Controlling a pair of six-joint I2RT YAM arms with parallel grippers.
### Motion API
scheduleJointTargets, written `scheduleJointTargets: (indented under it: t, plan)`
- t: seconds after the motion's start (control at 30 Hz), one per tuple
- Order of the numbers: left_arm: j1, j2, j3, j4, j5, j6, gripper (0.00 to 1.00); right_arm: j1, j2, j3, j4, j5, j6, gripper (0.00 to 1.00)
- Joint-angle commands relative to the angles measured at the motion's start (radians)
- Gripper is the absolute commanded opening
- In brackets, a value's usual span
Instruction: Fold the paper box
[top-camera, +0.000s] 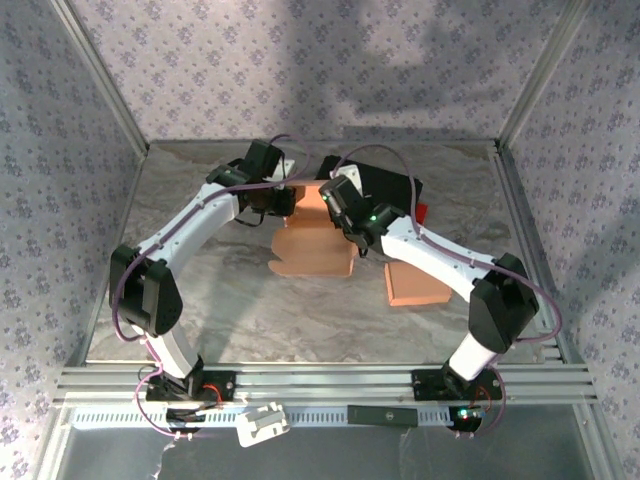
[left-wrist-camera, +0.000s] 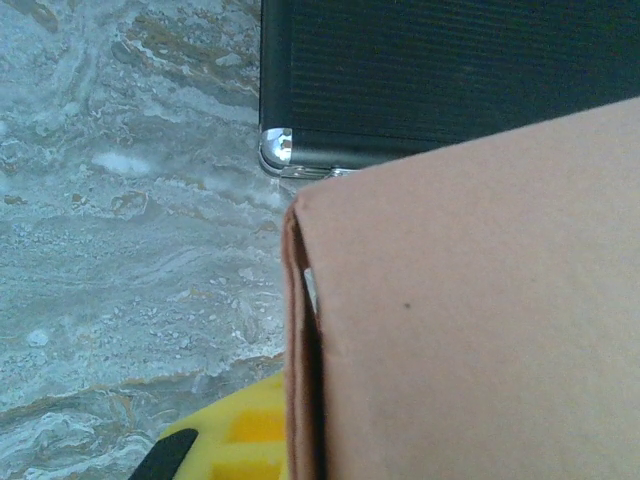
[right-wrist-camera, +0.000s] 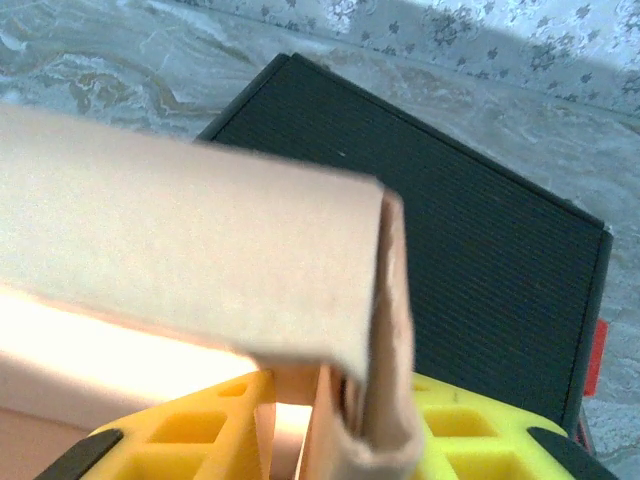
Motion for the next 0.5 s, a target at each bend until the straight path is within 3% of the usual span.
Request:
scheduleJointTargets:
  t: [0.0, 0.2, 0.3, 0.47]
  plan:
    - [-0.010, -0.030, 0.042, -0.027, 0.008, -0.016, 0.00, 0.007, -0.024, -0.025, 0.011, -0.016, 0.026, 0.32]
    - [-0.018, -0.029, 0.056, -0.046, -0.004, -0.014, 0.00, 0.017, -0.005, -0.008, -0.011, 0.049, 0.050, 0.14]
    - [-0.025, -0.029, 0.060, -0.050, -0.018, -0.017, 0.00, 0.028, 0.019, 0.033, -0.045, 0.091, 0.053, 0.00]
    - [-0.039, -0.034, 0.055, -0.048, -0.052, -0.041, 0.00, 0.046, 0.060, 0.090, -0.137, 0.172, 0.107, 0.00]
